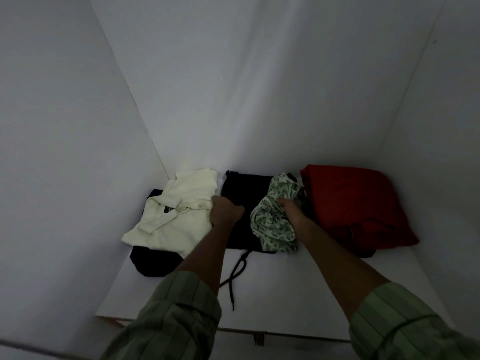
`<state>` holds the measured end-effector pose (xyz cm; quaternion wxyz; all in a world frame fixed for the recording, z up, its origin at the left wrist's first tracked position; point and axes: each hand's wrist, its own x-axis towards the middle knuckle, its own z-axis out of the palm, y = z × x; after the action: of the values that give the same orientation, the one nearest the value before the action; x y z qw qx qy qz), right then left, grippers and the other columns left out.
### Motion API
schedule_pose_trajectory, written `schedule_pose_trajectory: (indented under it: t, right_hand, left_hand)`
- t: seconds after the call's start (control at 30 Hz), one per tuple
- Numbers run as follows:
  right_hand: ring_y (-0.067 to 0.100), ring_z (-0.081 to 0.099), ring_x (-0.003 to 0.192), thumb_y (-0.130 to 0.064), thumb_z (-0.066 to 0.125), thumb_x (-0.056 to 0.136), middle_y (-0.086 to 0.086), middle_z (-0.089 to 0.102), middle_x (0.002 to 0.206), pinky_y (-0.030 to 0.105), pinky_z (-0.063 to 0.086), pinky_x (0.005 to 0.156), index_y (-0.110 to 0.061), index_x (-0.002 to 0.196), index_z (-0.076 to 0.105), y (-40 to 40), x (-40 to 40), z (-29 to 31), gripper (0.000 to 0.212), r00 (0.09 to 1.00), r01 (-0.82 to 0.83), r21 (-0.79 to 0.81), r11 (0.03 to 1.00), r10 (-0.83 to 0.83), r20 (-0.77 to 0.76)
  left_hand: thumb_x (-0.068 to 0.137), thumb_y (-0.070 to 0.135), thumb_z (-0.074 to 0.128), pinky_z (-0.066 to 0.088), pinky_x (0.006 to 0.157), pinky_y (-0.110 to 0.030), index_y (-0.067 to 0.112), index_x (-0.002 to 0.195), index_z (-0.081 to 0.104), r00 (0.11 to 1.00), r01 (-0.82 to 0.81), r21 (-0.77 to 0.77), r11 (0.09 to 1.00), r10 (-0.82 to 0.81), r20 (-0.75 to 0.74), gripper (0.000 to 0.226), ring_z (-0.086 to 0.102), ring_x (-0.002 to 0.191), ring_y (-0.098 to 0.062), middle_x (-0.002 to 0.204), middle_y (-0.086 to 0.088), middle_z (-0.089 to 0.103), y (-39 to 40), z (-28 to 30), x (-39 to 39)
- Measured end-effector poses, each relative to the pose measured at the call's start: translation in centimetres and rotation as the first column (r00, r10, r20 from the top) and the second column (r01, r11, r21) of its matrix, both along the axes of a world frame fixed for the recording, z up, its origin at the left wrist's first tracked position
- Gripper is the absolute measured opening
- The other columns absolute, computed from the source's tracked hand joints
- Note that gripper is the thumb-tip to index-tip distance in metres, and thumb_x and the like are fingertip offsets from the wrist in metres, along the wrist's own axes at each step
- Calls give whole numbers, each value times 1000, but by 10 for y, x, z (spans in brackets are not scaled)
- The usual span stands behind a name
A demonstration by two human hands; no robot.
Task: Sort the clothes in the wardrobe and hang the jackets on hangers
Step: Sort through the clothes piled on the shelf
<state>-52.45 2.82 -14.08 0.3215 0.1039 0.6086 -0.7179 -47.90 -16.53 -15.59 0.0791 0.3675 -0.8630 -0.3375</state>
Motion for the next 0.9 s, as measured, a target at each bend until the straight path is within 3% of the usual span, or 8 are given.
schedule_pose_trajectory:
  t: [0.07, 0.13, 0.23, 0.3, 0.43, 0.53, 0.67, 0.9]
  right_hand:
    - [30, 66, 98, -39, 62, 97, 12, 67, 109, 33, 53, 73, -9, 133, 58, 1, -2, -3, 46, 1000, 17, -32, 999, -17, 12]
    - [29, 64, 99, -36, 59, 99, 11, 67, 111, 36, 52, 79, -9, 129, 60, 1, -1, -4, 40, 998, 42, -104, 994, -37, 48]
    - [28, 60, 103, -30, 54, 99, 11, 63, 117, 38, 42, 100, -10, 126, 59, 6, 0, -7, 34, 985, 122, -249, 961, -85, 153]
    - [30, 58, 113, -31, 54, 98, 13, 63, 123, 39, 39, 105, -8, 138, 55, 7, 3, -7, 46, 975, 153, -265, 952, -100, 200]
    - [30, 50, 122, -32, 47, 105, 13, 54, 141, 38, 38, 105, -11, 144, 49, 4, 7, 6, 44, 987, 101, -235, 967, -68, 145]
    - [28, 57, 113, -33, 52, 103, 19, 57, 141, 40, 45, 100, -6, 142, 54, 3, 6, 6, 48, 998, 58, -138, 989, -56, 19]
    - [33, 62, 103, -38, 50, 102, 16, 66, 115, 41, 50, 82, -5, 126, 62, 16, 7, 16, 43, 984, 171, -265, 949, -152, 92]
    - [29, 66, 99, -32, 43, 106, 16, 71, 108, 42, 56, 83, -5, 110, 71, 31, 2, 42, 39, 974, 225, -494, 840, -186, 128]
  left_hand:
    - [76, 38, 68, 59, 80, -40, 7, 113, 61, 990, 94, -172, 981, -110, -87, 48, 69, 99, -32, 104, -11, 69, 9, 4, 2]
    - [86, 38, 65, 54, 81, -41, 16, 129, 59, 941, 217, -439, 872, -306, -143, 49, 64, 100, -28, 110, -8, 66, 28, 3, 0]
    - [86, 42, 69, 43, 77, -40, 27, 138, 57, 804, 398, -678, 618, -591, -66, 56, 59, 96, -27, 114, -7, 63, 58, 0, -2]
    - [83, 48, 73, 42, 75, -38, 31, 138, 57, 786, 440, -709, 551, -618, 8, 59, 58, 93, -26, 114, -6, 61, 61, -1, -3]
    - [89, 46, 68, 48, 75, -43, 28, 140, 46, 812, 471, -555, 686, -583, -31, 58, 58, 96, -27, 124, -7, 52, 59, 6, 5]
    - [91, 23, 63, 46, 66, -41, 18, 137, 41, 863, 403, -438, 804, -493, -111, 51, 62, 88, -32, 125, -8, 46, 55, 17, 13]
    - [87, 12, 56, 48, 72, -45, 8, 142, 40, 895, 376, -514, 771, -446, -15, 58, 64, 96, -40, 123, -14, 53, 24, 45, 12]
    - [81, 9, 62, 45, 68, -38, 13, 128, 49, 919, 254, -664, 703, -389, -61, 49, 64, 88, -35, 116, -11, 57, -22, 141, 0]
